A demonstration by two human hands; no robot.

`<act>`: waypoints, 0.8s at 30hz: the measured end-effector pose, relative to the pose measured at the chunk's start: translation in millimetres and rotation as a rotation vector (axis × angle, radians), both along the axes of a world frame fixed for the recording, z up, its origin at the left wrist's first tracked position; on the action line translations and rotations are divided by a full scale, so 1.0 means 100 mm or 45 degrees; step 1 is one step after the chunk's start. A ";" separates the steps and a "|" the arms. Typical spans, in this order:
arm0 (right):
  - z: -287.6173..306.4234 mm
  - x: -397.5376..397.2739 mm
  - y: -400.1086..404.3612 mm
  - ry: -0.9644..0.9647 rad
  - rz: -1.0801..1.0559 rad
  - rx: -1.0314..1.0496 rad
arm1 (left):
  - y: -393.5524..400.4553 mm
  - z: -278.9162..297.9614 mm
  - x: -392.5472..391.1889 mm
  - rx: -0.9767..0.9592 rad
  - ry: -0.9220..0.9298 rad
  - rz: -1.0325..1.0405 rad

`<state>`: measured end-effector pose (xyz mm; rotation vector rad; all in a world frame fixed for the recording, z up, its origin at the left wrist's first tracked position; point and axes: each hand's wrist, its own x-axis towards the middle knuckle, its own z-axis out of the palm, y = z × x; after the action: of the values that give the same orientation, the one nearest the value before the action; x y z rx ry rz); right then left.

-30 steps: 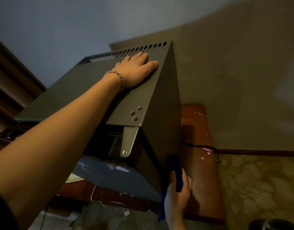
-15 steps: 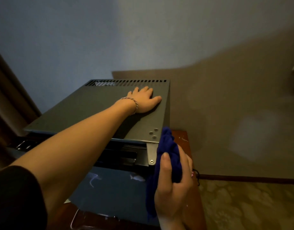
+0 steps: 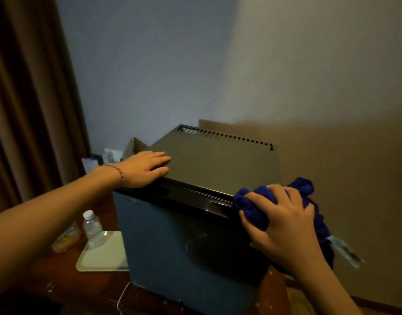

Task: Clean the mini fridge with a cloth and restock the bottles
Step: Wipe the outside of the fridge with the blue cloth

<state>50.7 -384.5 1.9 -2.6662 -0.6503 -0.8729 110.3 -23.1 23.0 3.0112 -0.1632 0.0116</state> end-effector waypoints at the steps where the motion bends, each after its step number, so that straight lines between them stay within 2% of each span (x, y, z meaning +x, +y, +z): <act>1: 0.03 0.02 0.10 0.014 0.028 -0.053 | 0.13 -0.07 -0.08 -0.039 -0.064 0.047; 3: 0.09 0.05 0.39 0.111 0.122 -0.125 | 0.34 -0.20 -0.22 -0.197 -0.165 0.119; 6: 0.18 0.14 0.84 0.308 0.242 -0.212 | 0.35 -0.34 -0.26 -0.681 -0.285 0.197; 8: 0.21 0.19 1.21 0.338 0.305 -0.262 | 0.36 -0.39 -0.24 -0.894 -0.339 0.283; 13: 0.23 0.31 1.99 0.311 0.426 -0.358 | 0.43 -0.46 -0.18 -1.007 -0.329 0.230; 18: 0.26 0.41 2.29 0.315 0.512 -0.497 | 0.45 -0.47 -0.22 -1.320 -0.306 0.265; 24: 0.36 0.45 2.24 0.384 0.552 -0.607 | 0.47 -0.49 -0.22 -1.274 -0.271 0.227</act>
<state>96.2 -160.4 38.4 -2.7800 -1.4268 -0.2077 87.9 24.4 -25.8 2.0082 0.0800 0.3246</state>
